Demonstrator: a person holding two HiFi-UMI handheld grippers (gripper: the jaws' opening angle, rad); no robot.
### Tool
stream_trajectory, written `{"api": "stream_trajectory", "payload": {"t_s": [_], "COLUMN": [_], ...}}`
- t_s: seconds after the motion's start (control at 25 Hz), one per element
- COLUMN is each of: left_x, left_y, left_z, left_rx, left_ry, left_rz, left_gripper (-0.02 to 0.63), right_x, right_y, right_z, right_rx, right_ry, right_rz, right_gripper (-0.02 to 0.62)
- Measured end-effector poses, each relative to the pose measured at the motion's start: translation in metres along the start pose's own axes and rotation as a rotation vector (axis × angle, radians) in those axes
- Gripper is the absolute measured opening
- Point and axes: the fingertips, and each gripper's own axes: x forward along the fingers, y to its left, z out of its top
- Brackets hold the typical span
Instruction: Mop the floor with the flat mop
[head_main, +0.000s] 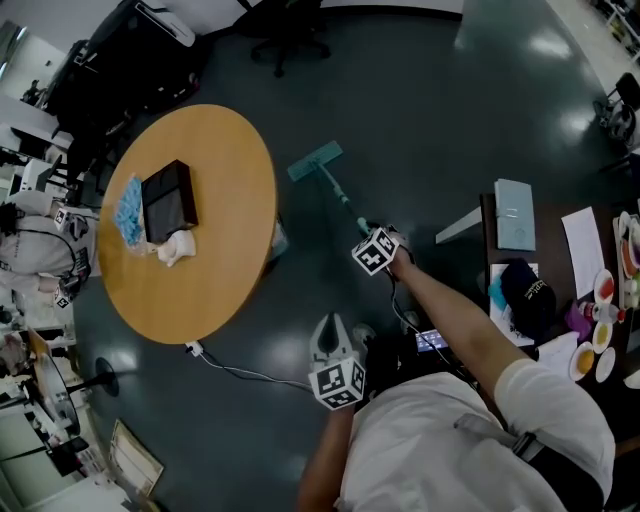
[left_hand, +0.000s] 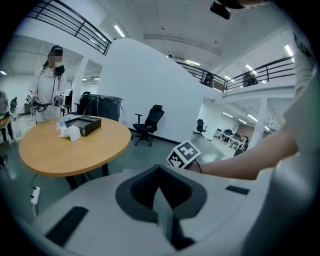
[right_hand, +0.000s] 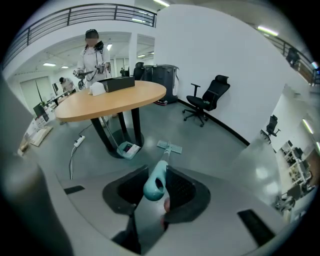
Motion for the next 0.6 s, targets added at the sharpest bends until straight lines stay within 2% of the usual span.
{"api": "stream_trajectory", "payload": {"t_s": [0.24,0.6], "left_x": [-0.001,0.007], "left_y": [0.006,-0.019], "left_z": [-0.001,0.005], "left_rx": [0.003,0.021], "left_ry": [0.0,-0.019], "left_rz": [-0.012,-0.087], "left_gripper": [0.005,0.005], "right_x": [-0.043,-0.212], "right_y": [0.004,0.03], "right_z": [-0.033,-0.111], "right_rx": [0.003,0.031], "right_ry": [0.021,0.042], "right_rz": [0.003,0.043], "right_gripper": [0.114,0.112]}}
